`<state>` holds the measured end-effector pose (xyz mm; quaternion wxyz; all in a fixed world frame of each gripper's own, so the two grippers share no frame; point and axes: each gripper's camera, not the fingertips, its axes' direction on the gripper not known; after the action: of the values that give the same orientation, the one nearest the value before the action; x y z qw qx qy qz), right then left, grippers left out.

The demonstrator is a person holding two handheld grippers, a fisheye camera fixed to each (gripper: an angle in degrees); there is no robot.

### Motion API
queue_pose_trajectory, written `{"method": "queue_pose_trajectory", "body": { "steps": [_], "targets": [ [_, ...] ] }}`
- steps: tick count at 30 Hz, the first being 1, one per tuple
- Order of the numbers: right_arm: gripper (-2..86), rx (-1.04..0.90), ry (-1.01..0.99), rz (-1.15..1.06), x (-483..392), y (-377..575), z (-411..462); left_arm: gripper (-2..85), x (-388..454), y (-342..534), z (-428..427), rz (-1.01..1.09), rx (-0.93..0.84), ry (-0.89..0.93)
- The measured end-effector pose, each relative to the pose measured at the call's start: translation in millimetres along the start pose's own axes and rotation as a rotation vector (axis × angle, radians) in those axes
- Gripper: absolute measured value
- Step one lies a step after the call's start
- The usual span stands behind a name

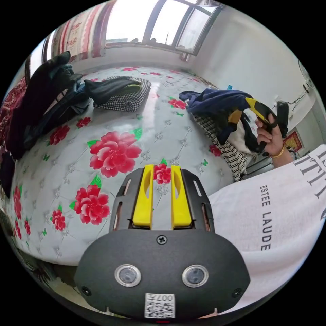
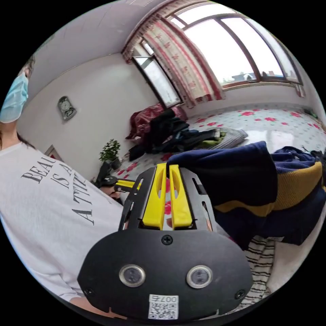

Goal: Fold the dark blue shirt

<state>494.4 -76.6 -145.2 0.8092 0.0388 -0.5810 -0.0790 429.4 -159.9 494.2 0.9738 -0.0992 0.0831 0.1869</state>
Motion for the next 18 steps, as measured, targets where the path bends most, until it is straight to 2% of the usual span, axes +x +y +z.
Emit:
{"method": "queue_pose_trajectory", "body": {
  "steps": [4,6,7,9,13,15,18],
  "targets": [
    [0.4,-0.197,-0.382,-0.094,-97.0,0.9,153.4,11.3,-30.0,35.5,-21.7,-0.070,0.085,0.066],
    [1.1,-0.323,-0.454,-0.146,-131.1,6.3,205.8,11.1,-49.9,60.3,-30.9,-0.134,0.088,0.039],
    [1.6,-0.375,-0.421,-0.208,-149.0,7.1,223.4,10.8,-64.1,78.5,-37.7,-0.179,0.076,0.002],
    [2.4,-0.339,-0.348,-0.230,-155.8,10.3,227.4,10.8,-85.5,107.7,-47.3,-0.255,0.039,-0.092],
    [3.9,-0.383,-0.080,-0.106,-107.5,42.0,235.9,11.0,-128.4,170.1,-76.7,-0.404,0.055,-0.157],
    [4.7,-0.438,0.047,-0.040,-80.6,67.3,239.7,10.9,-140.7,184.5,-84.2,-0.431,0.049,-0.172],
    [6.0,-0.519,0.235,0.040,-44.0,108.0,245.1,10.9,-144.4,182.4,-83.2,-0.349,0.008,-0.184]
  ]
}}
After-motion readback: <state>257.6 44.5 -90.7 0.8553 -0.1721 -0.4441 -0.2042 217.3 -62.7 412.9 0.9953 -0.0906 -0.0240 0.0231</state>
